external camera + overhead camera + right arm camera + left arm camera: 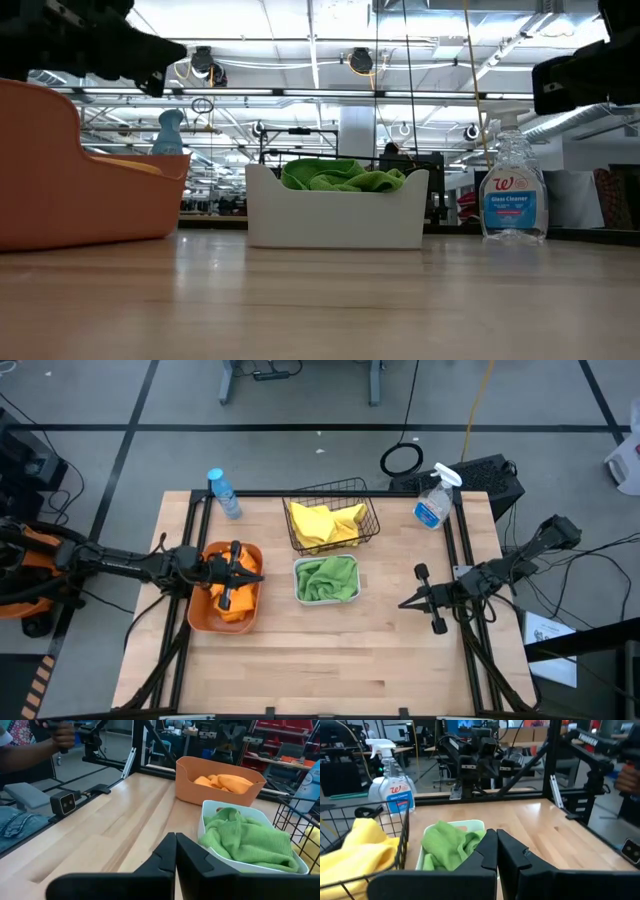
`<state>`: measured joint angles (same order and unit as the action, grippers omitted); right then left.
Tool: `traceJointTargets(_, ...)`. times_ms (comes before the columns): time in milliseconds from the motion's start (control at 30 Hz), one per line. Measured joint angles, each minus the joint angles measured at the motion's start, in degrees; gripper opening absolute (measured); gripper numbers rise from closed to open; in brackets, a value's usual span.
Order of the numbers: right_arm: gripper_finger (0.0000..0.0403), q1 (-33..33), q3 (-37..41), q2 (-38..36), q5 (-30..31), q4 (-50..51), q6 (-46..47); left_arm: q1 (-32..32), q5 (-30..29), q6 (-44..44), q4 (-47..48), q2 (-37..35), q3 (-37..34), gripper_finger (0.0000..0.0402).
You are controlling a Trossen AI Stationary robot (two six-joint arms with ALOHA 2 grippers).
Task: Sort microfiber towel by color & place in baskets
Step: Return to Home Position
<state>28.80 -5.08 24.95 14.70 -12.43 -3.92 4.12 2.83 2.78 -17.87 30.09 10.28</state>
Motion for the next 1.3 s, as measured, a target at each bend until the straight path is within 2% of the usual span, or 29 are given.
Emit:
traceJointTargets(167, 0.0, 0.0, 4.5, 0.0, -0.04, -5.29, 0.24, 0.02, -0.07, -1.46, -2.29, -2.13, -3.2, 0.0)
traceJointTargets(333, 0.0, 0.0, 4.26, -0.09, -0.34, -3.36, 2.42, 0.02, -0.11, -2.09, -1.89, -3.07, -4.22, 0.0)
traceJointTargets(467, 0.0, 0.01, 4.26, -0.28, -4.55, -2.96, 0.75, 0.02, -0.11, -2.13, 0.08, -3.8, -4.22, 0.0)
traceJointTargets(533, 0.0, -0.11, 4.26, -0.78, -4.42, -3.14, -0.41, 0.02, -0.1, -2.48, 0.96, -4.45, -4.22, 0.0)
traceJointTargets(800, 0.0, -4.54, 4.26, -3.56, -4.53, 0.86, -2.74, 0.02, -0.04, -2.51, 3.41, -7.94, -4.19, 0.0)
traceJointTargets(967, 0.0, -7.25, 4.25, -6.53, -8.86, 1.07, -5.37, 0.02, 0.02, -2.52, 6.62, -11.25, -4.19, 0.0)
traceJointTargets(1233, 0.0, -10.46, 4.24, -10.6, -9.43, 4.52, -6.19, 0.02, 0.12, -1.83, 10.0, -16.67, -4.17, 0.0)
traceJointTargets(1300, 0.0, -11.25, 4.24, -11.6, -11.17, 4.92, -6.25, 0.02, 0.74, -1.15, 9.9, -17.74, -4.17, 0.0)
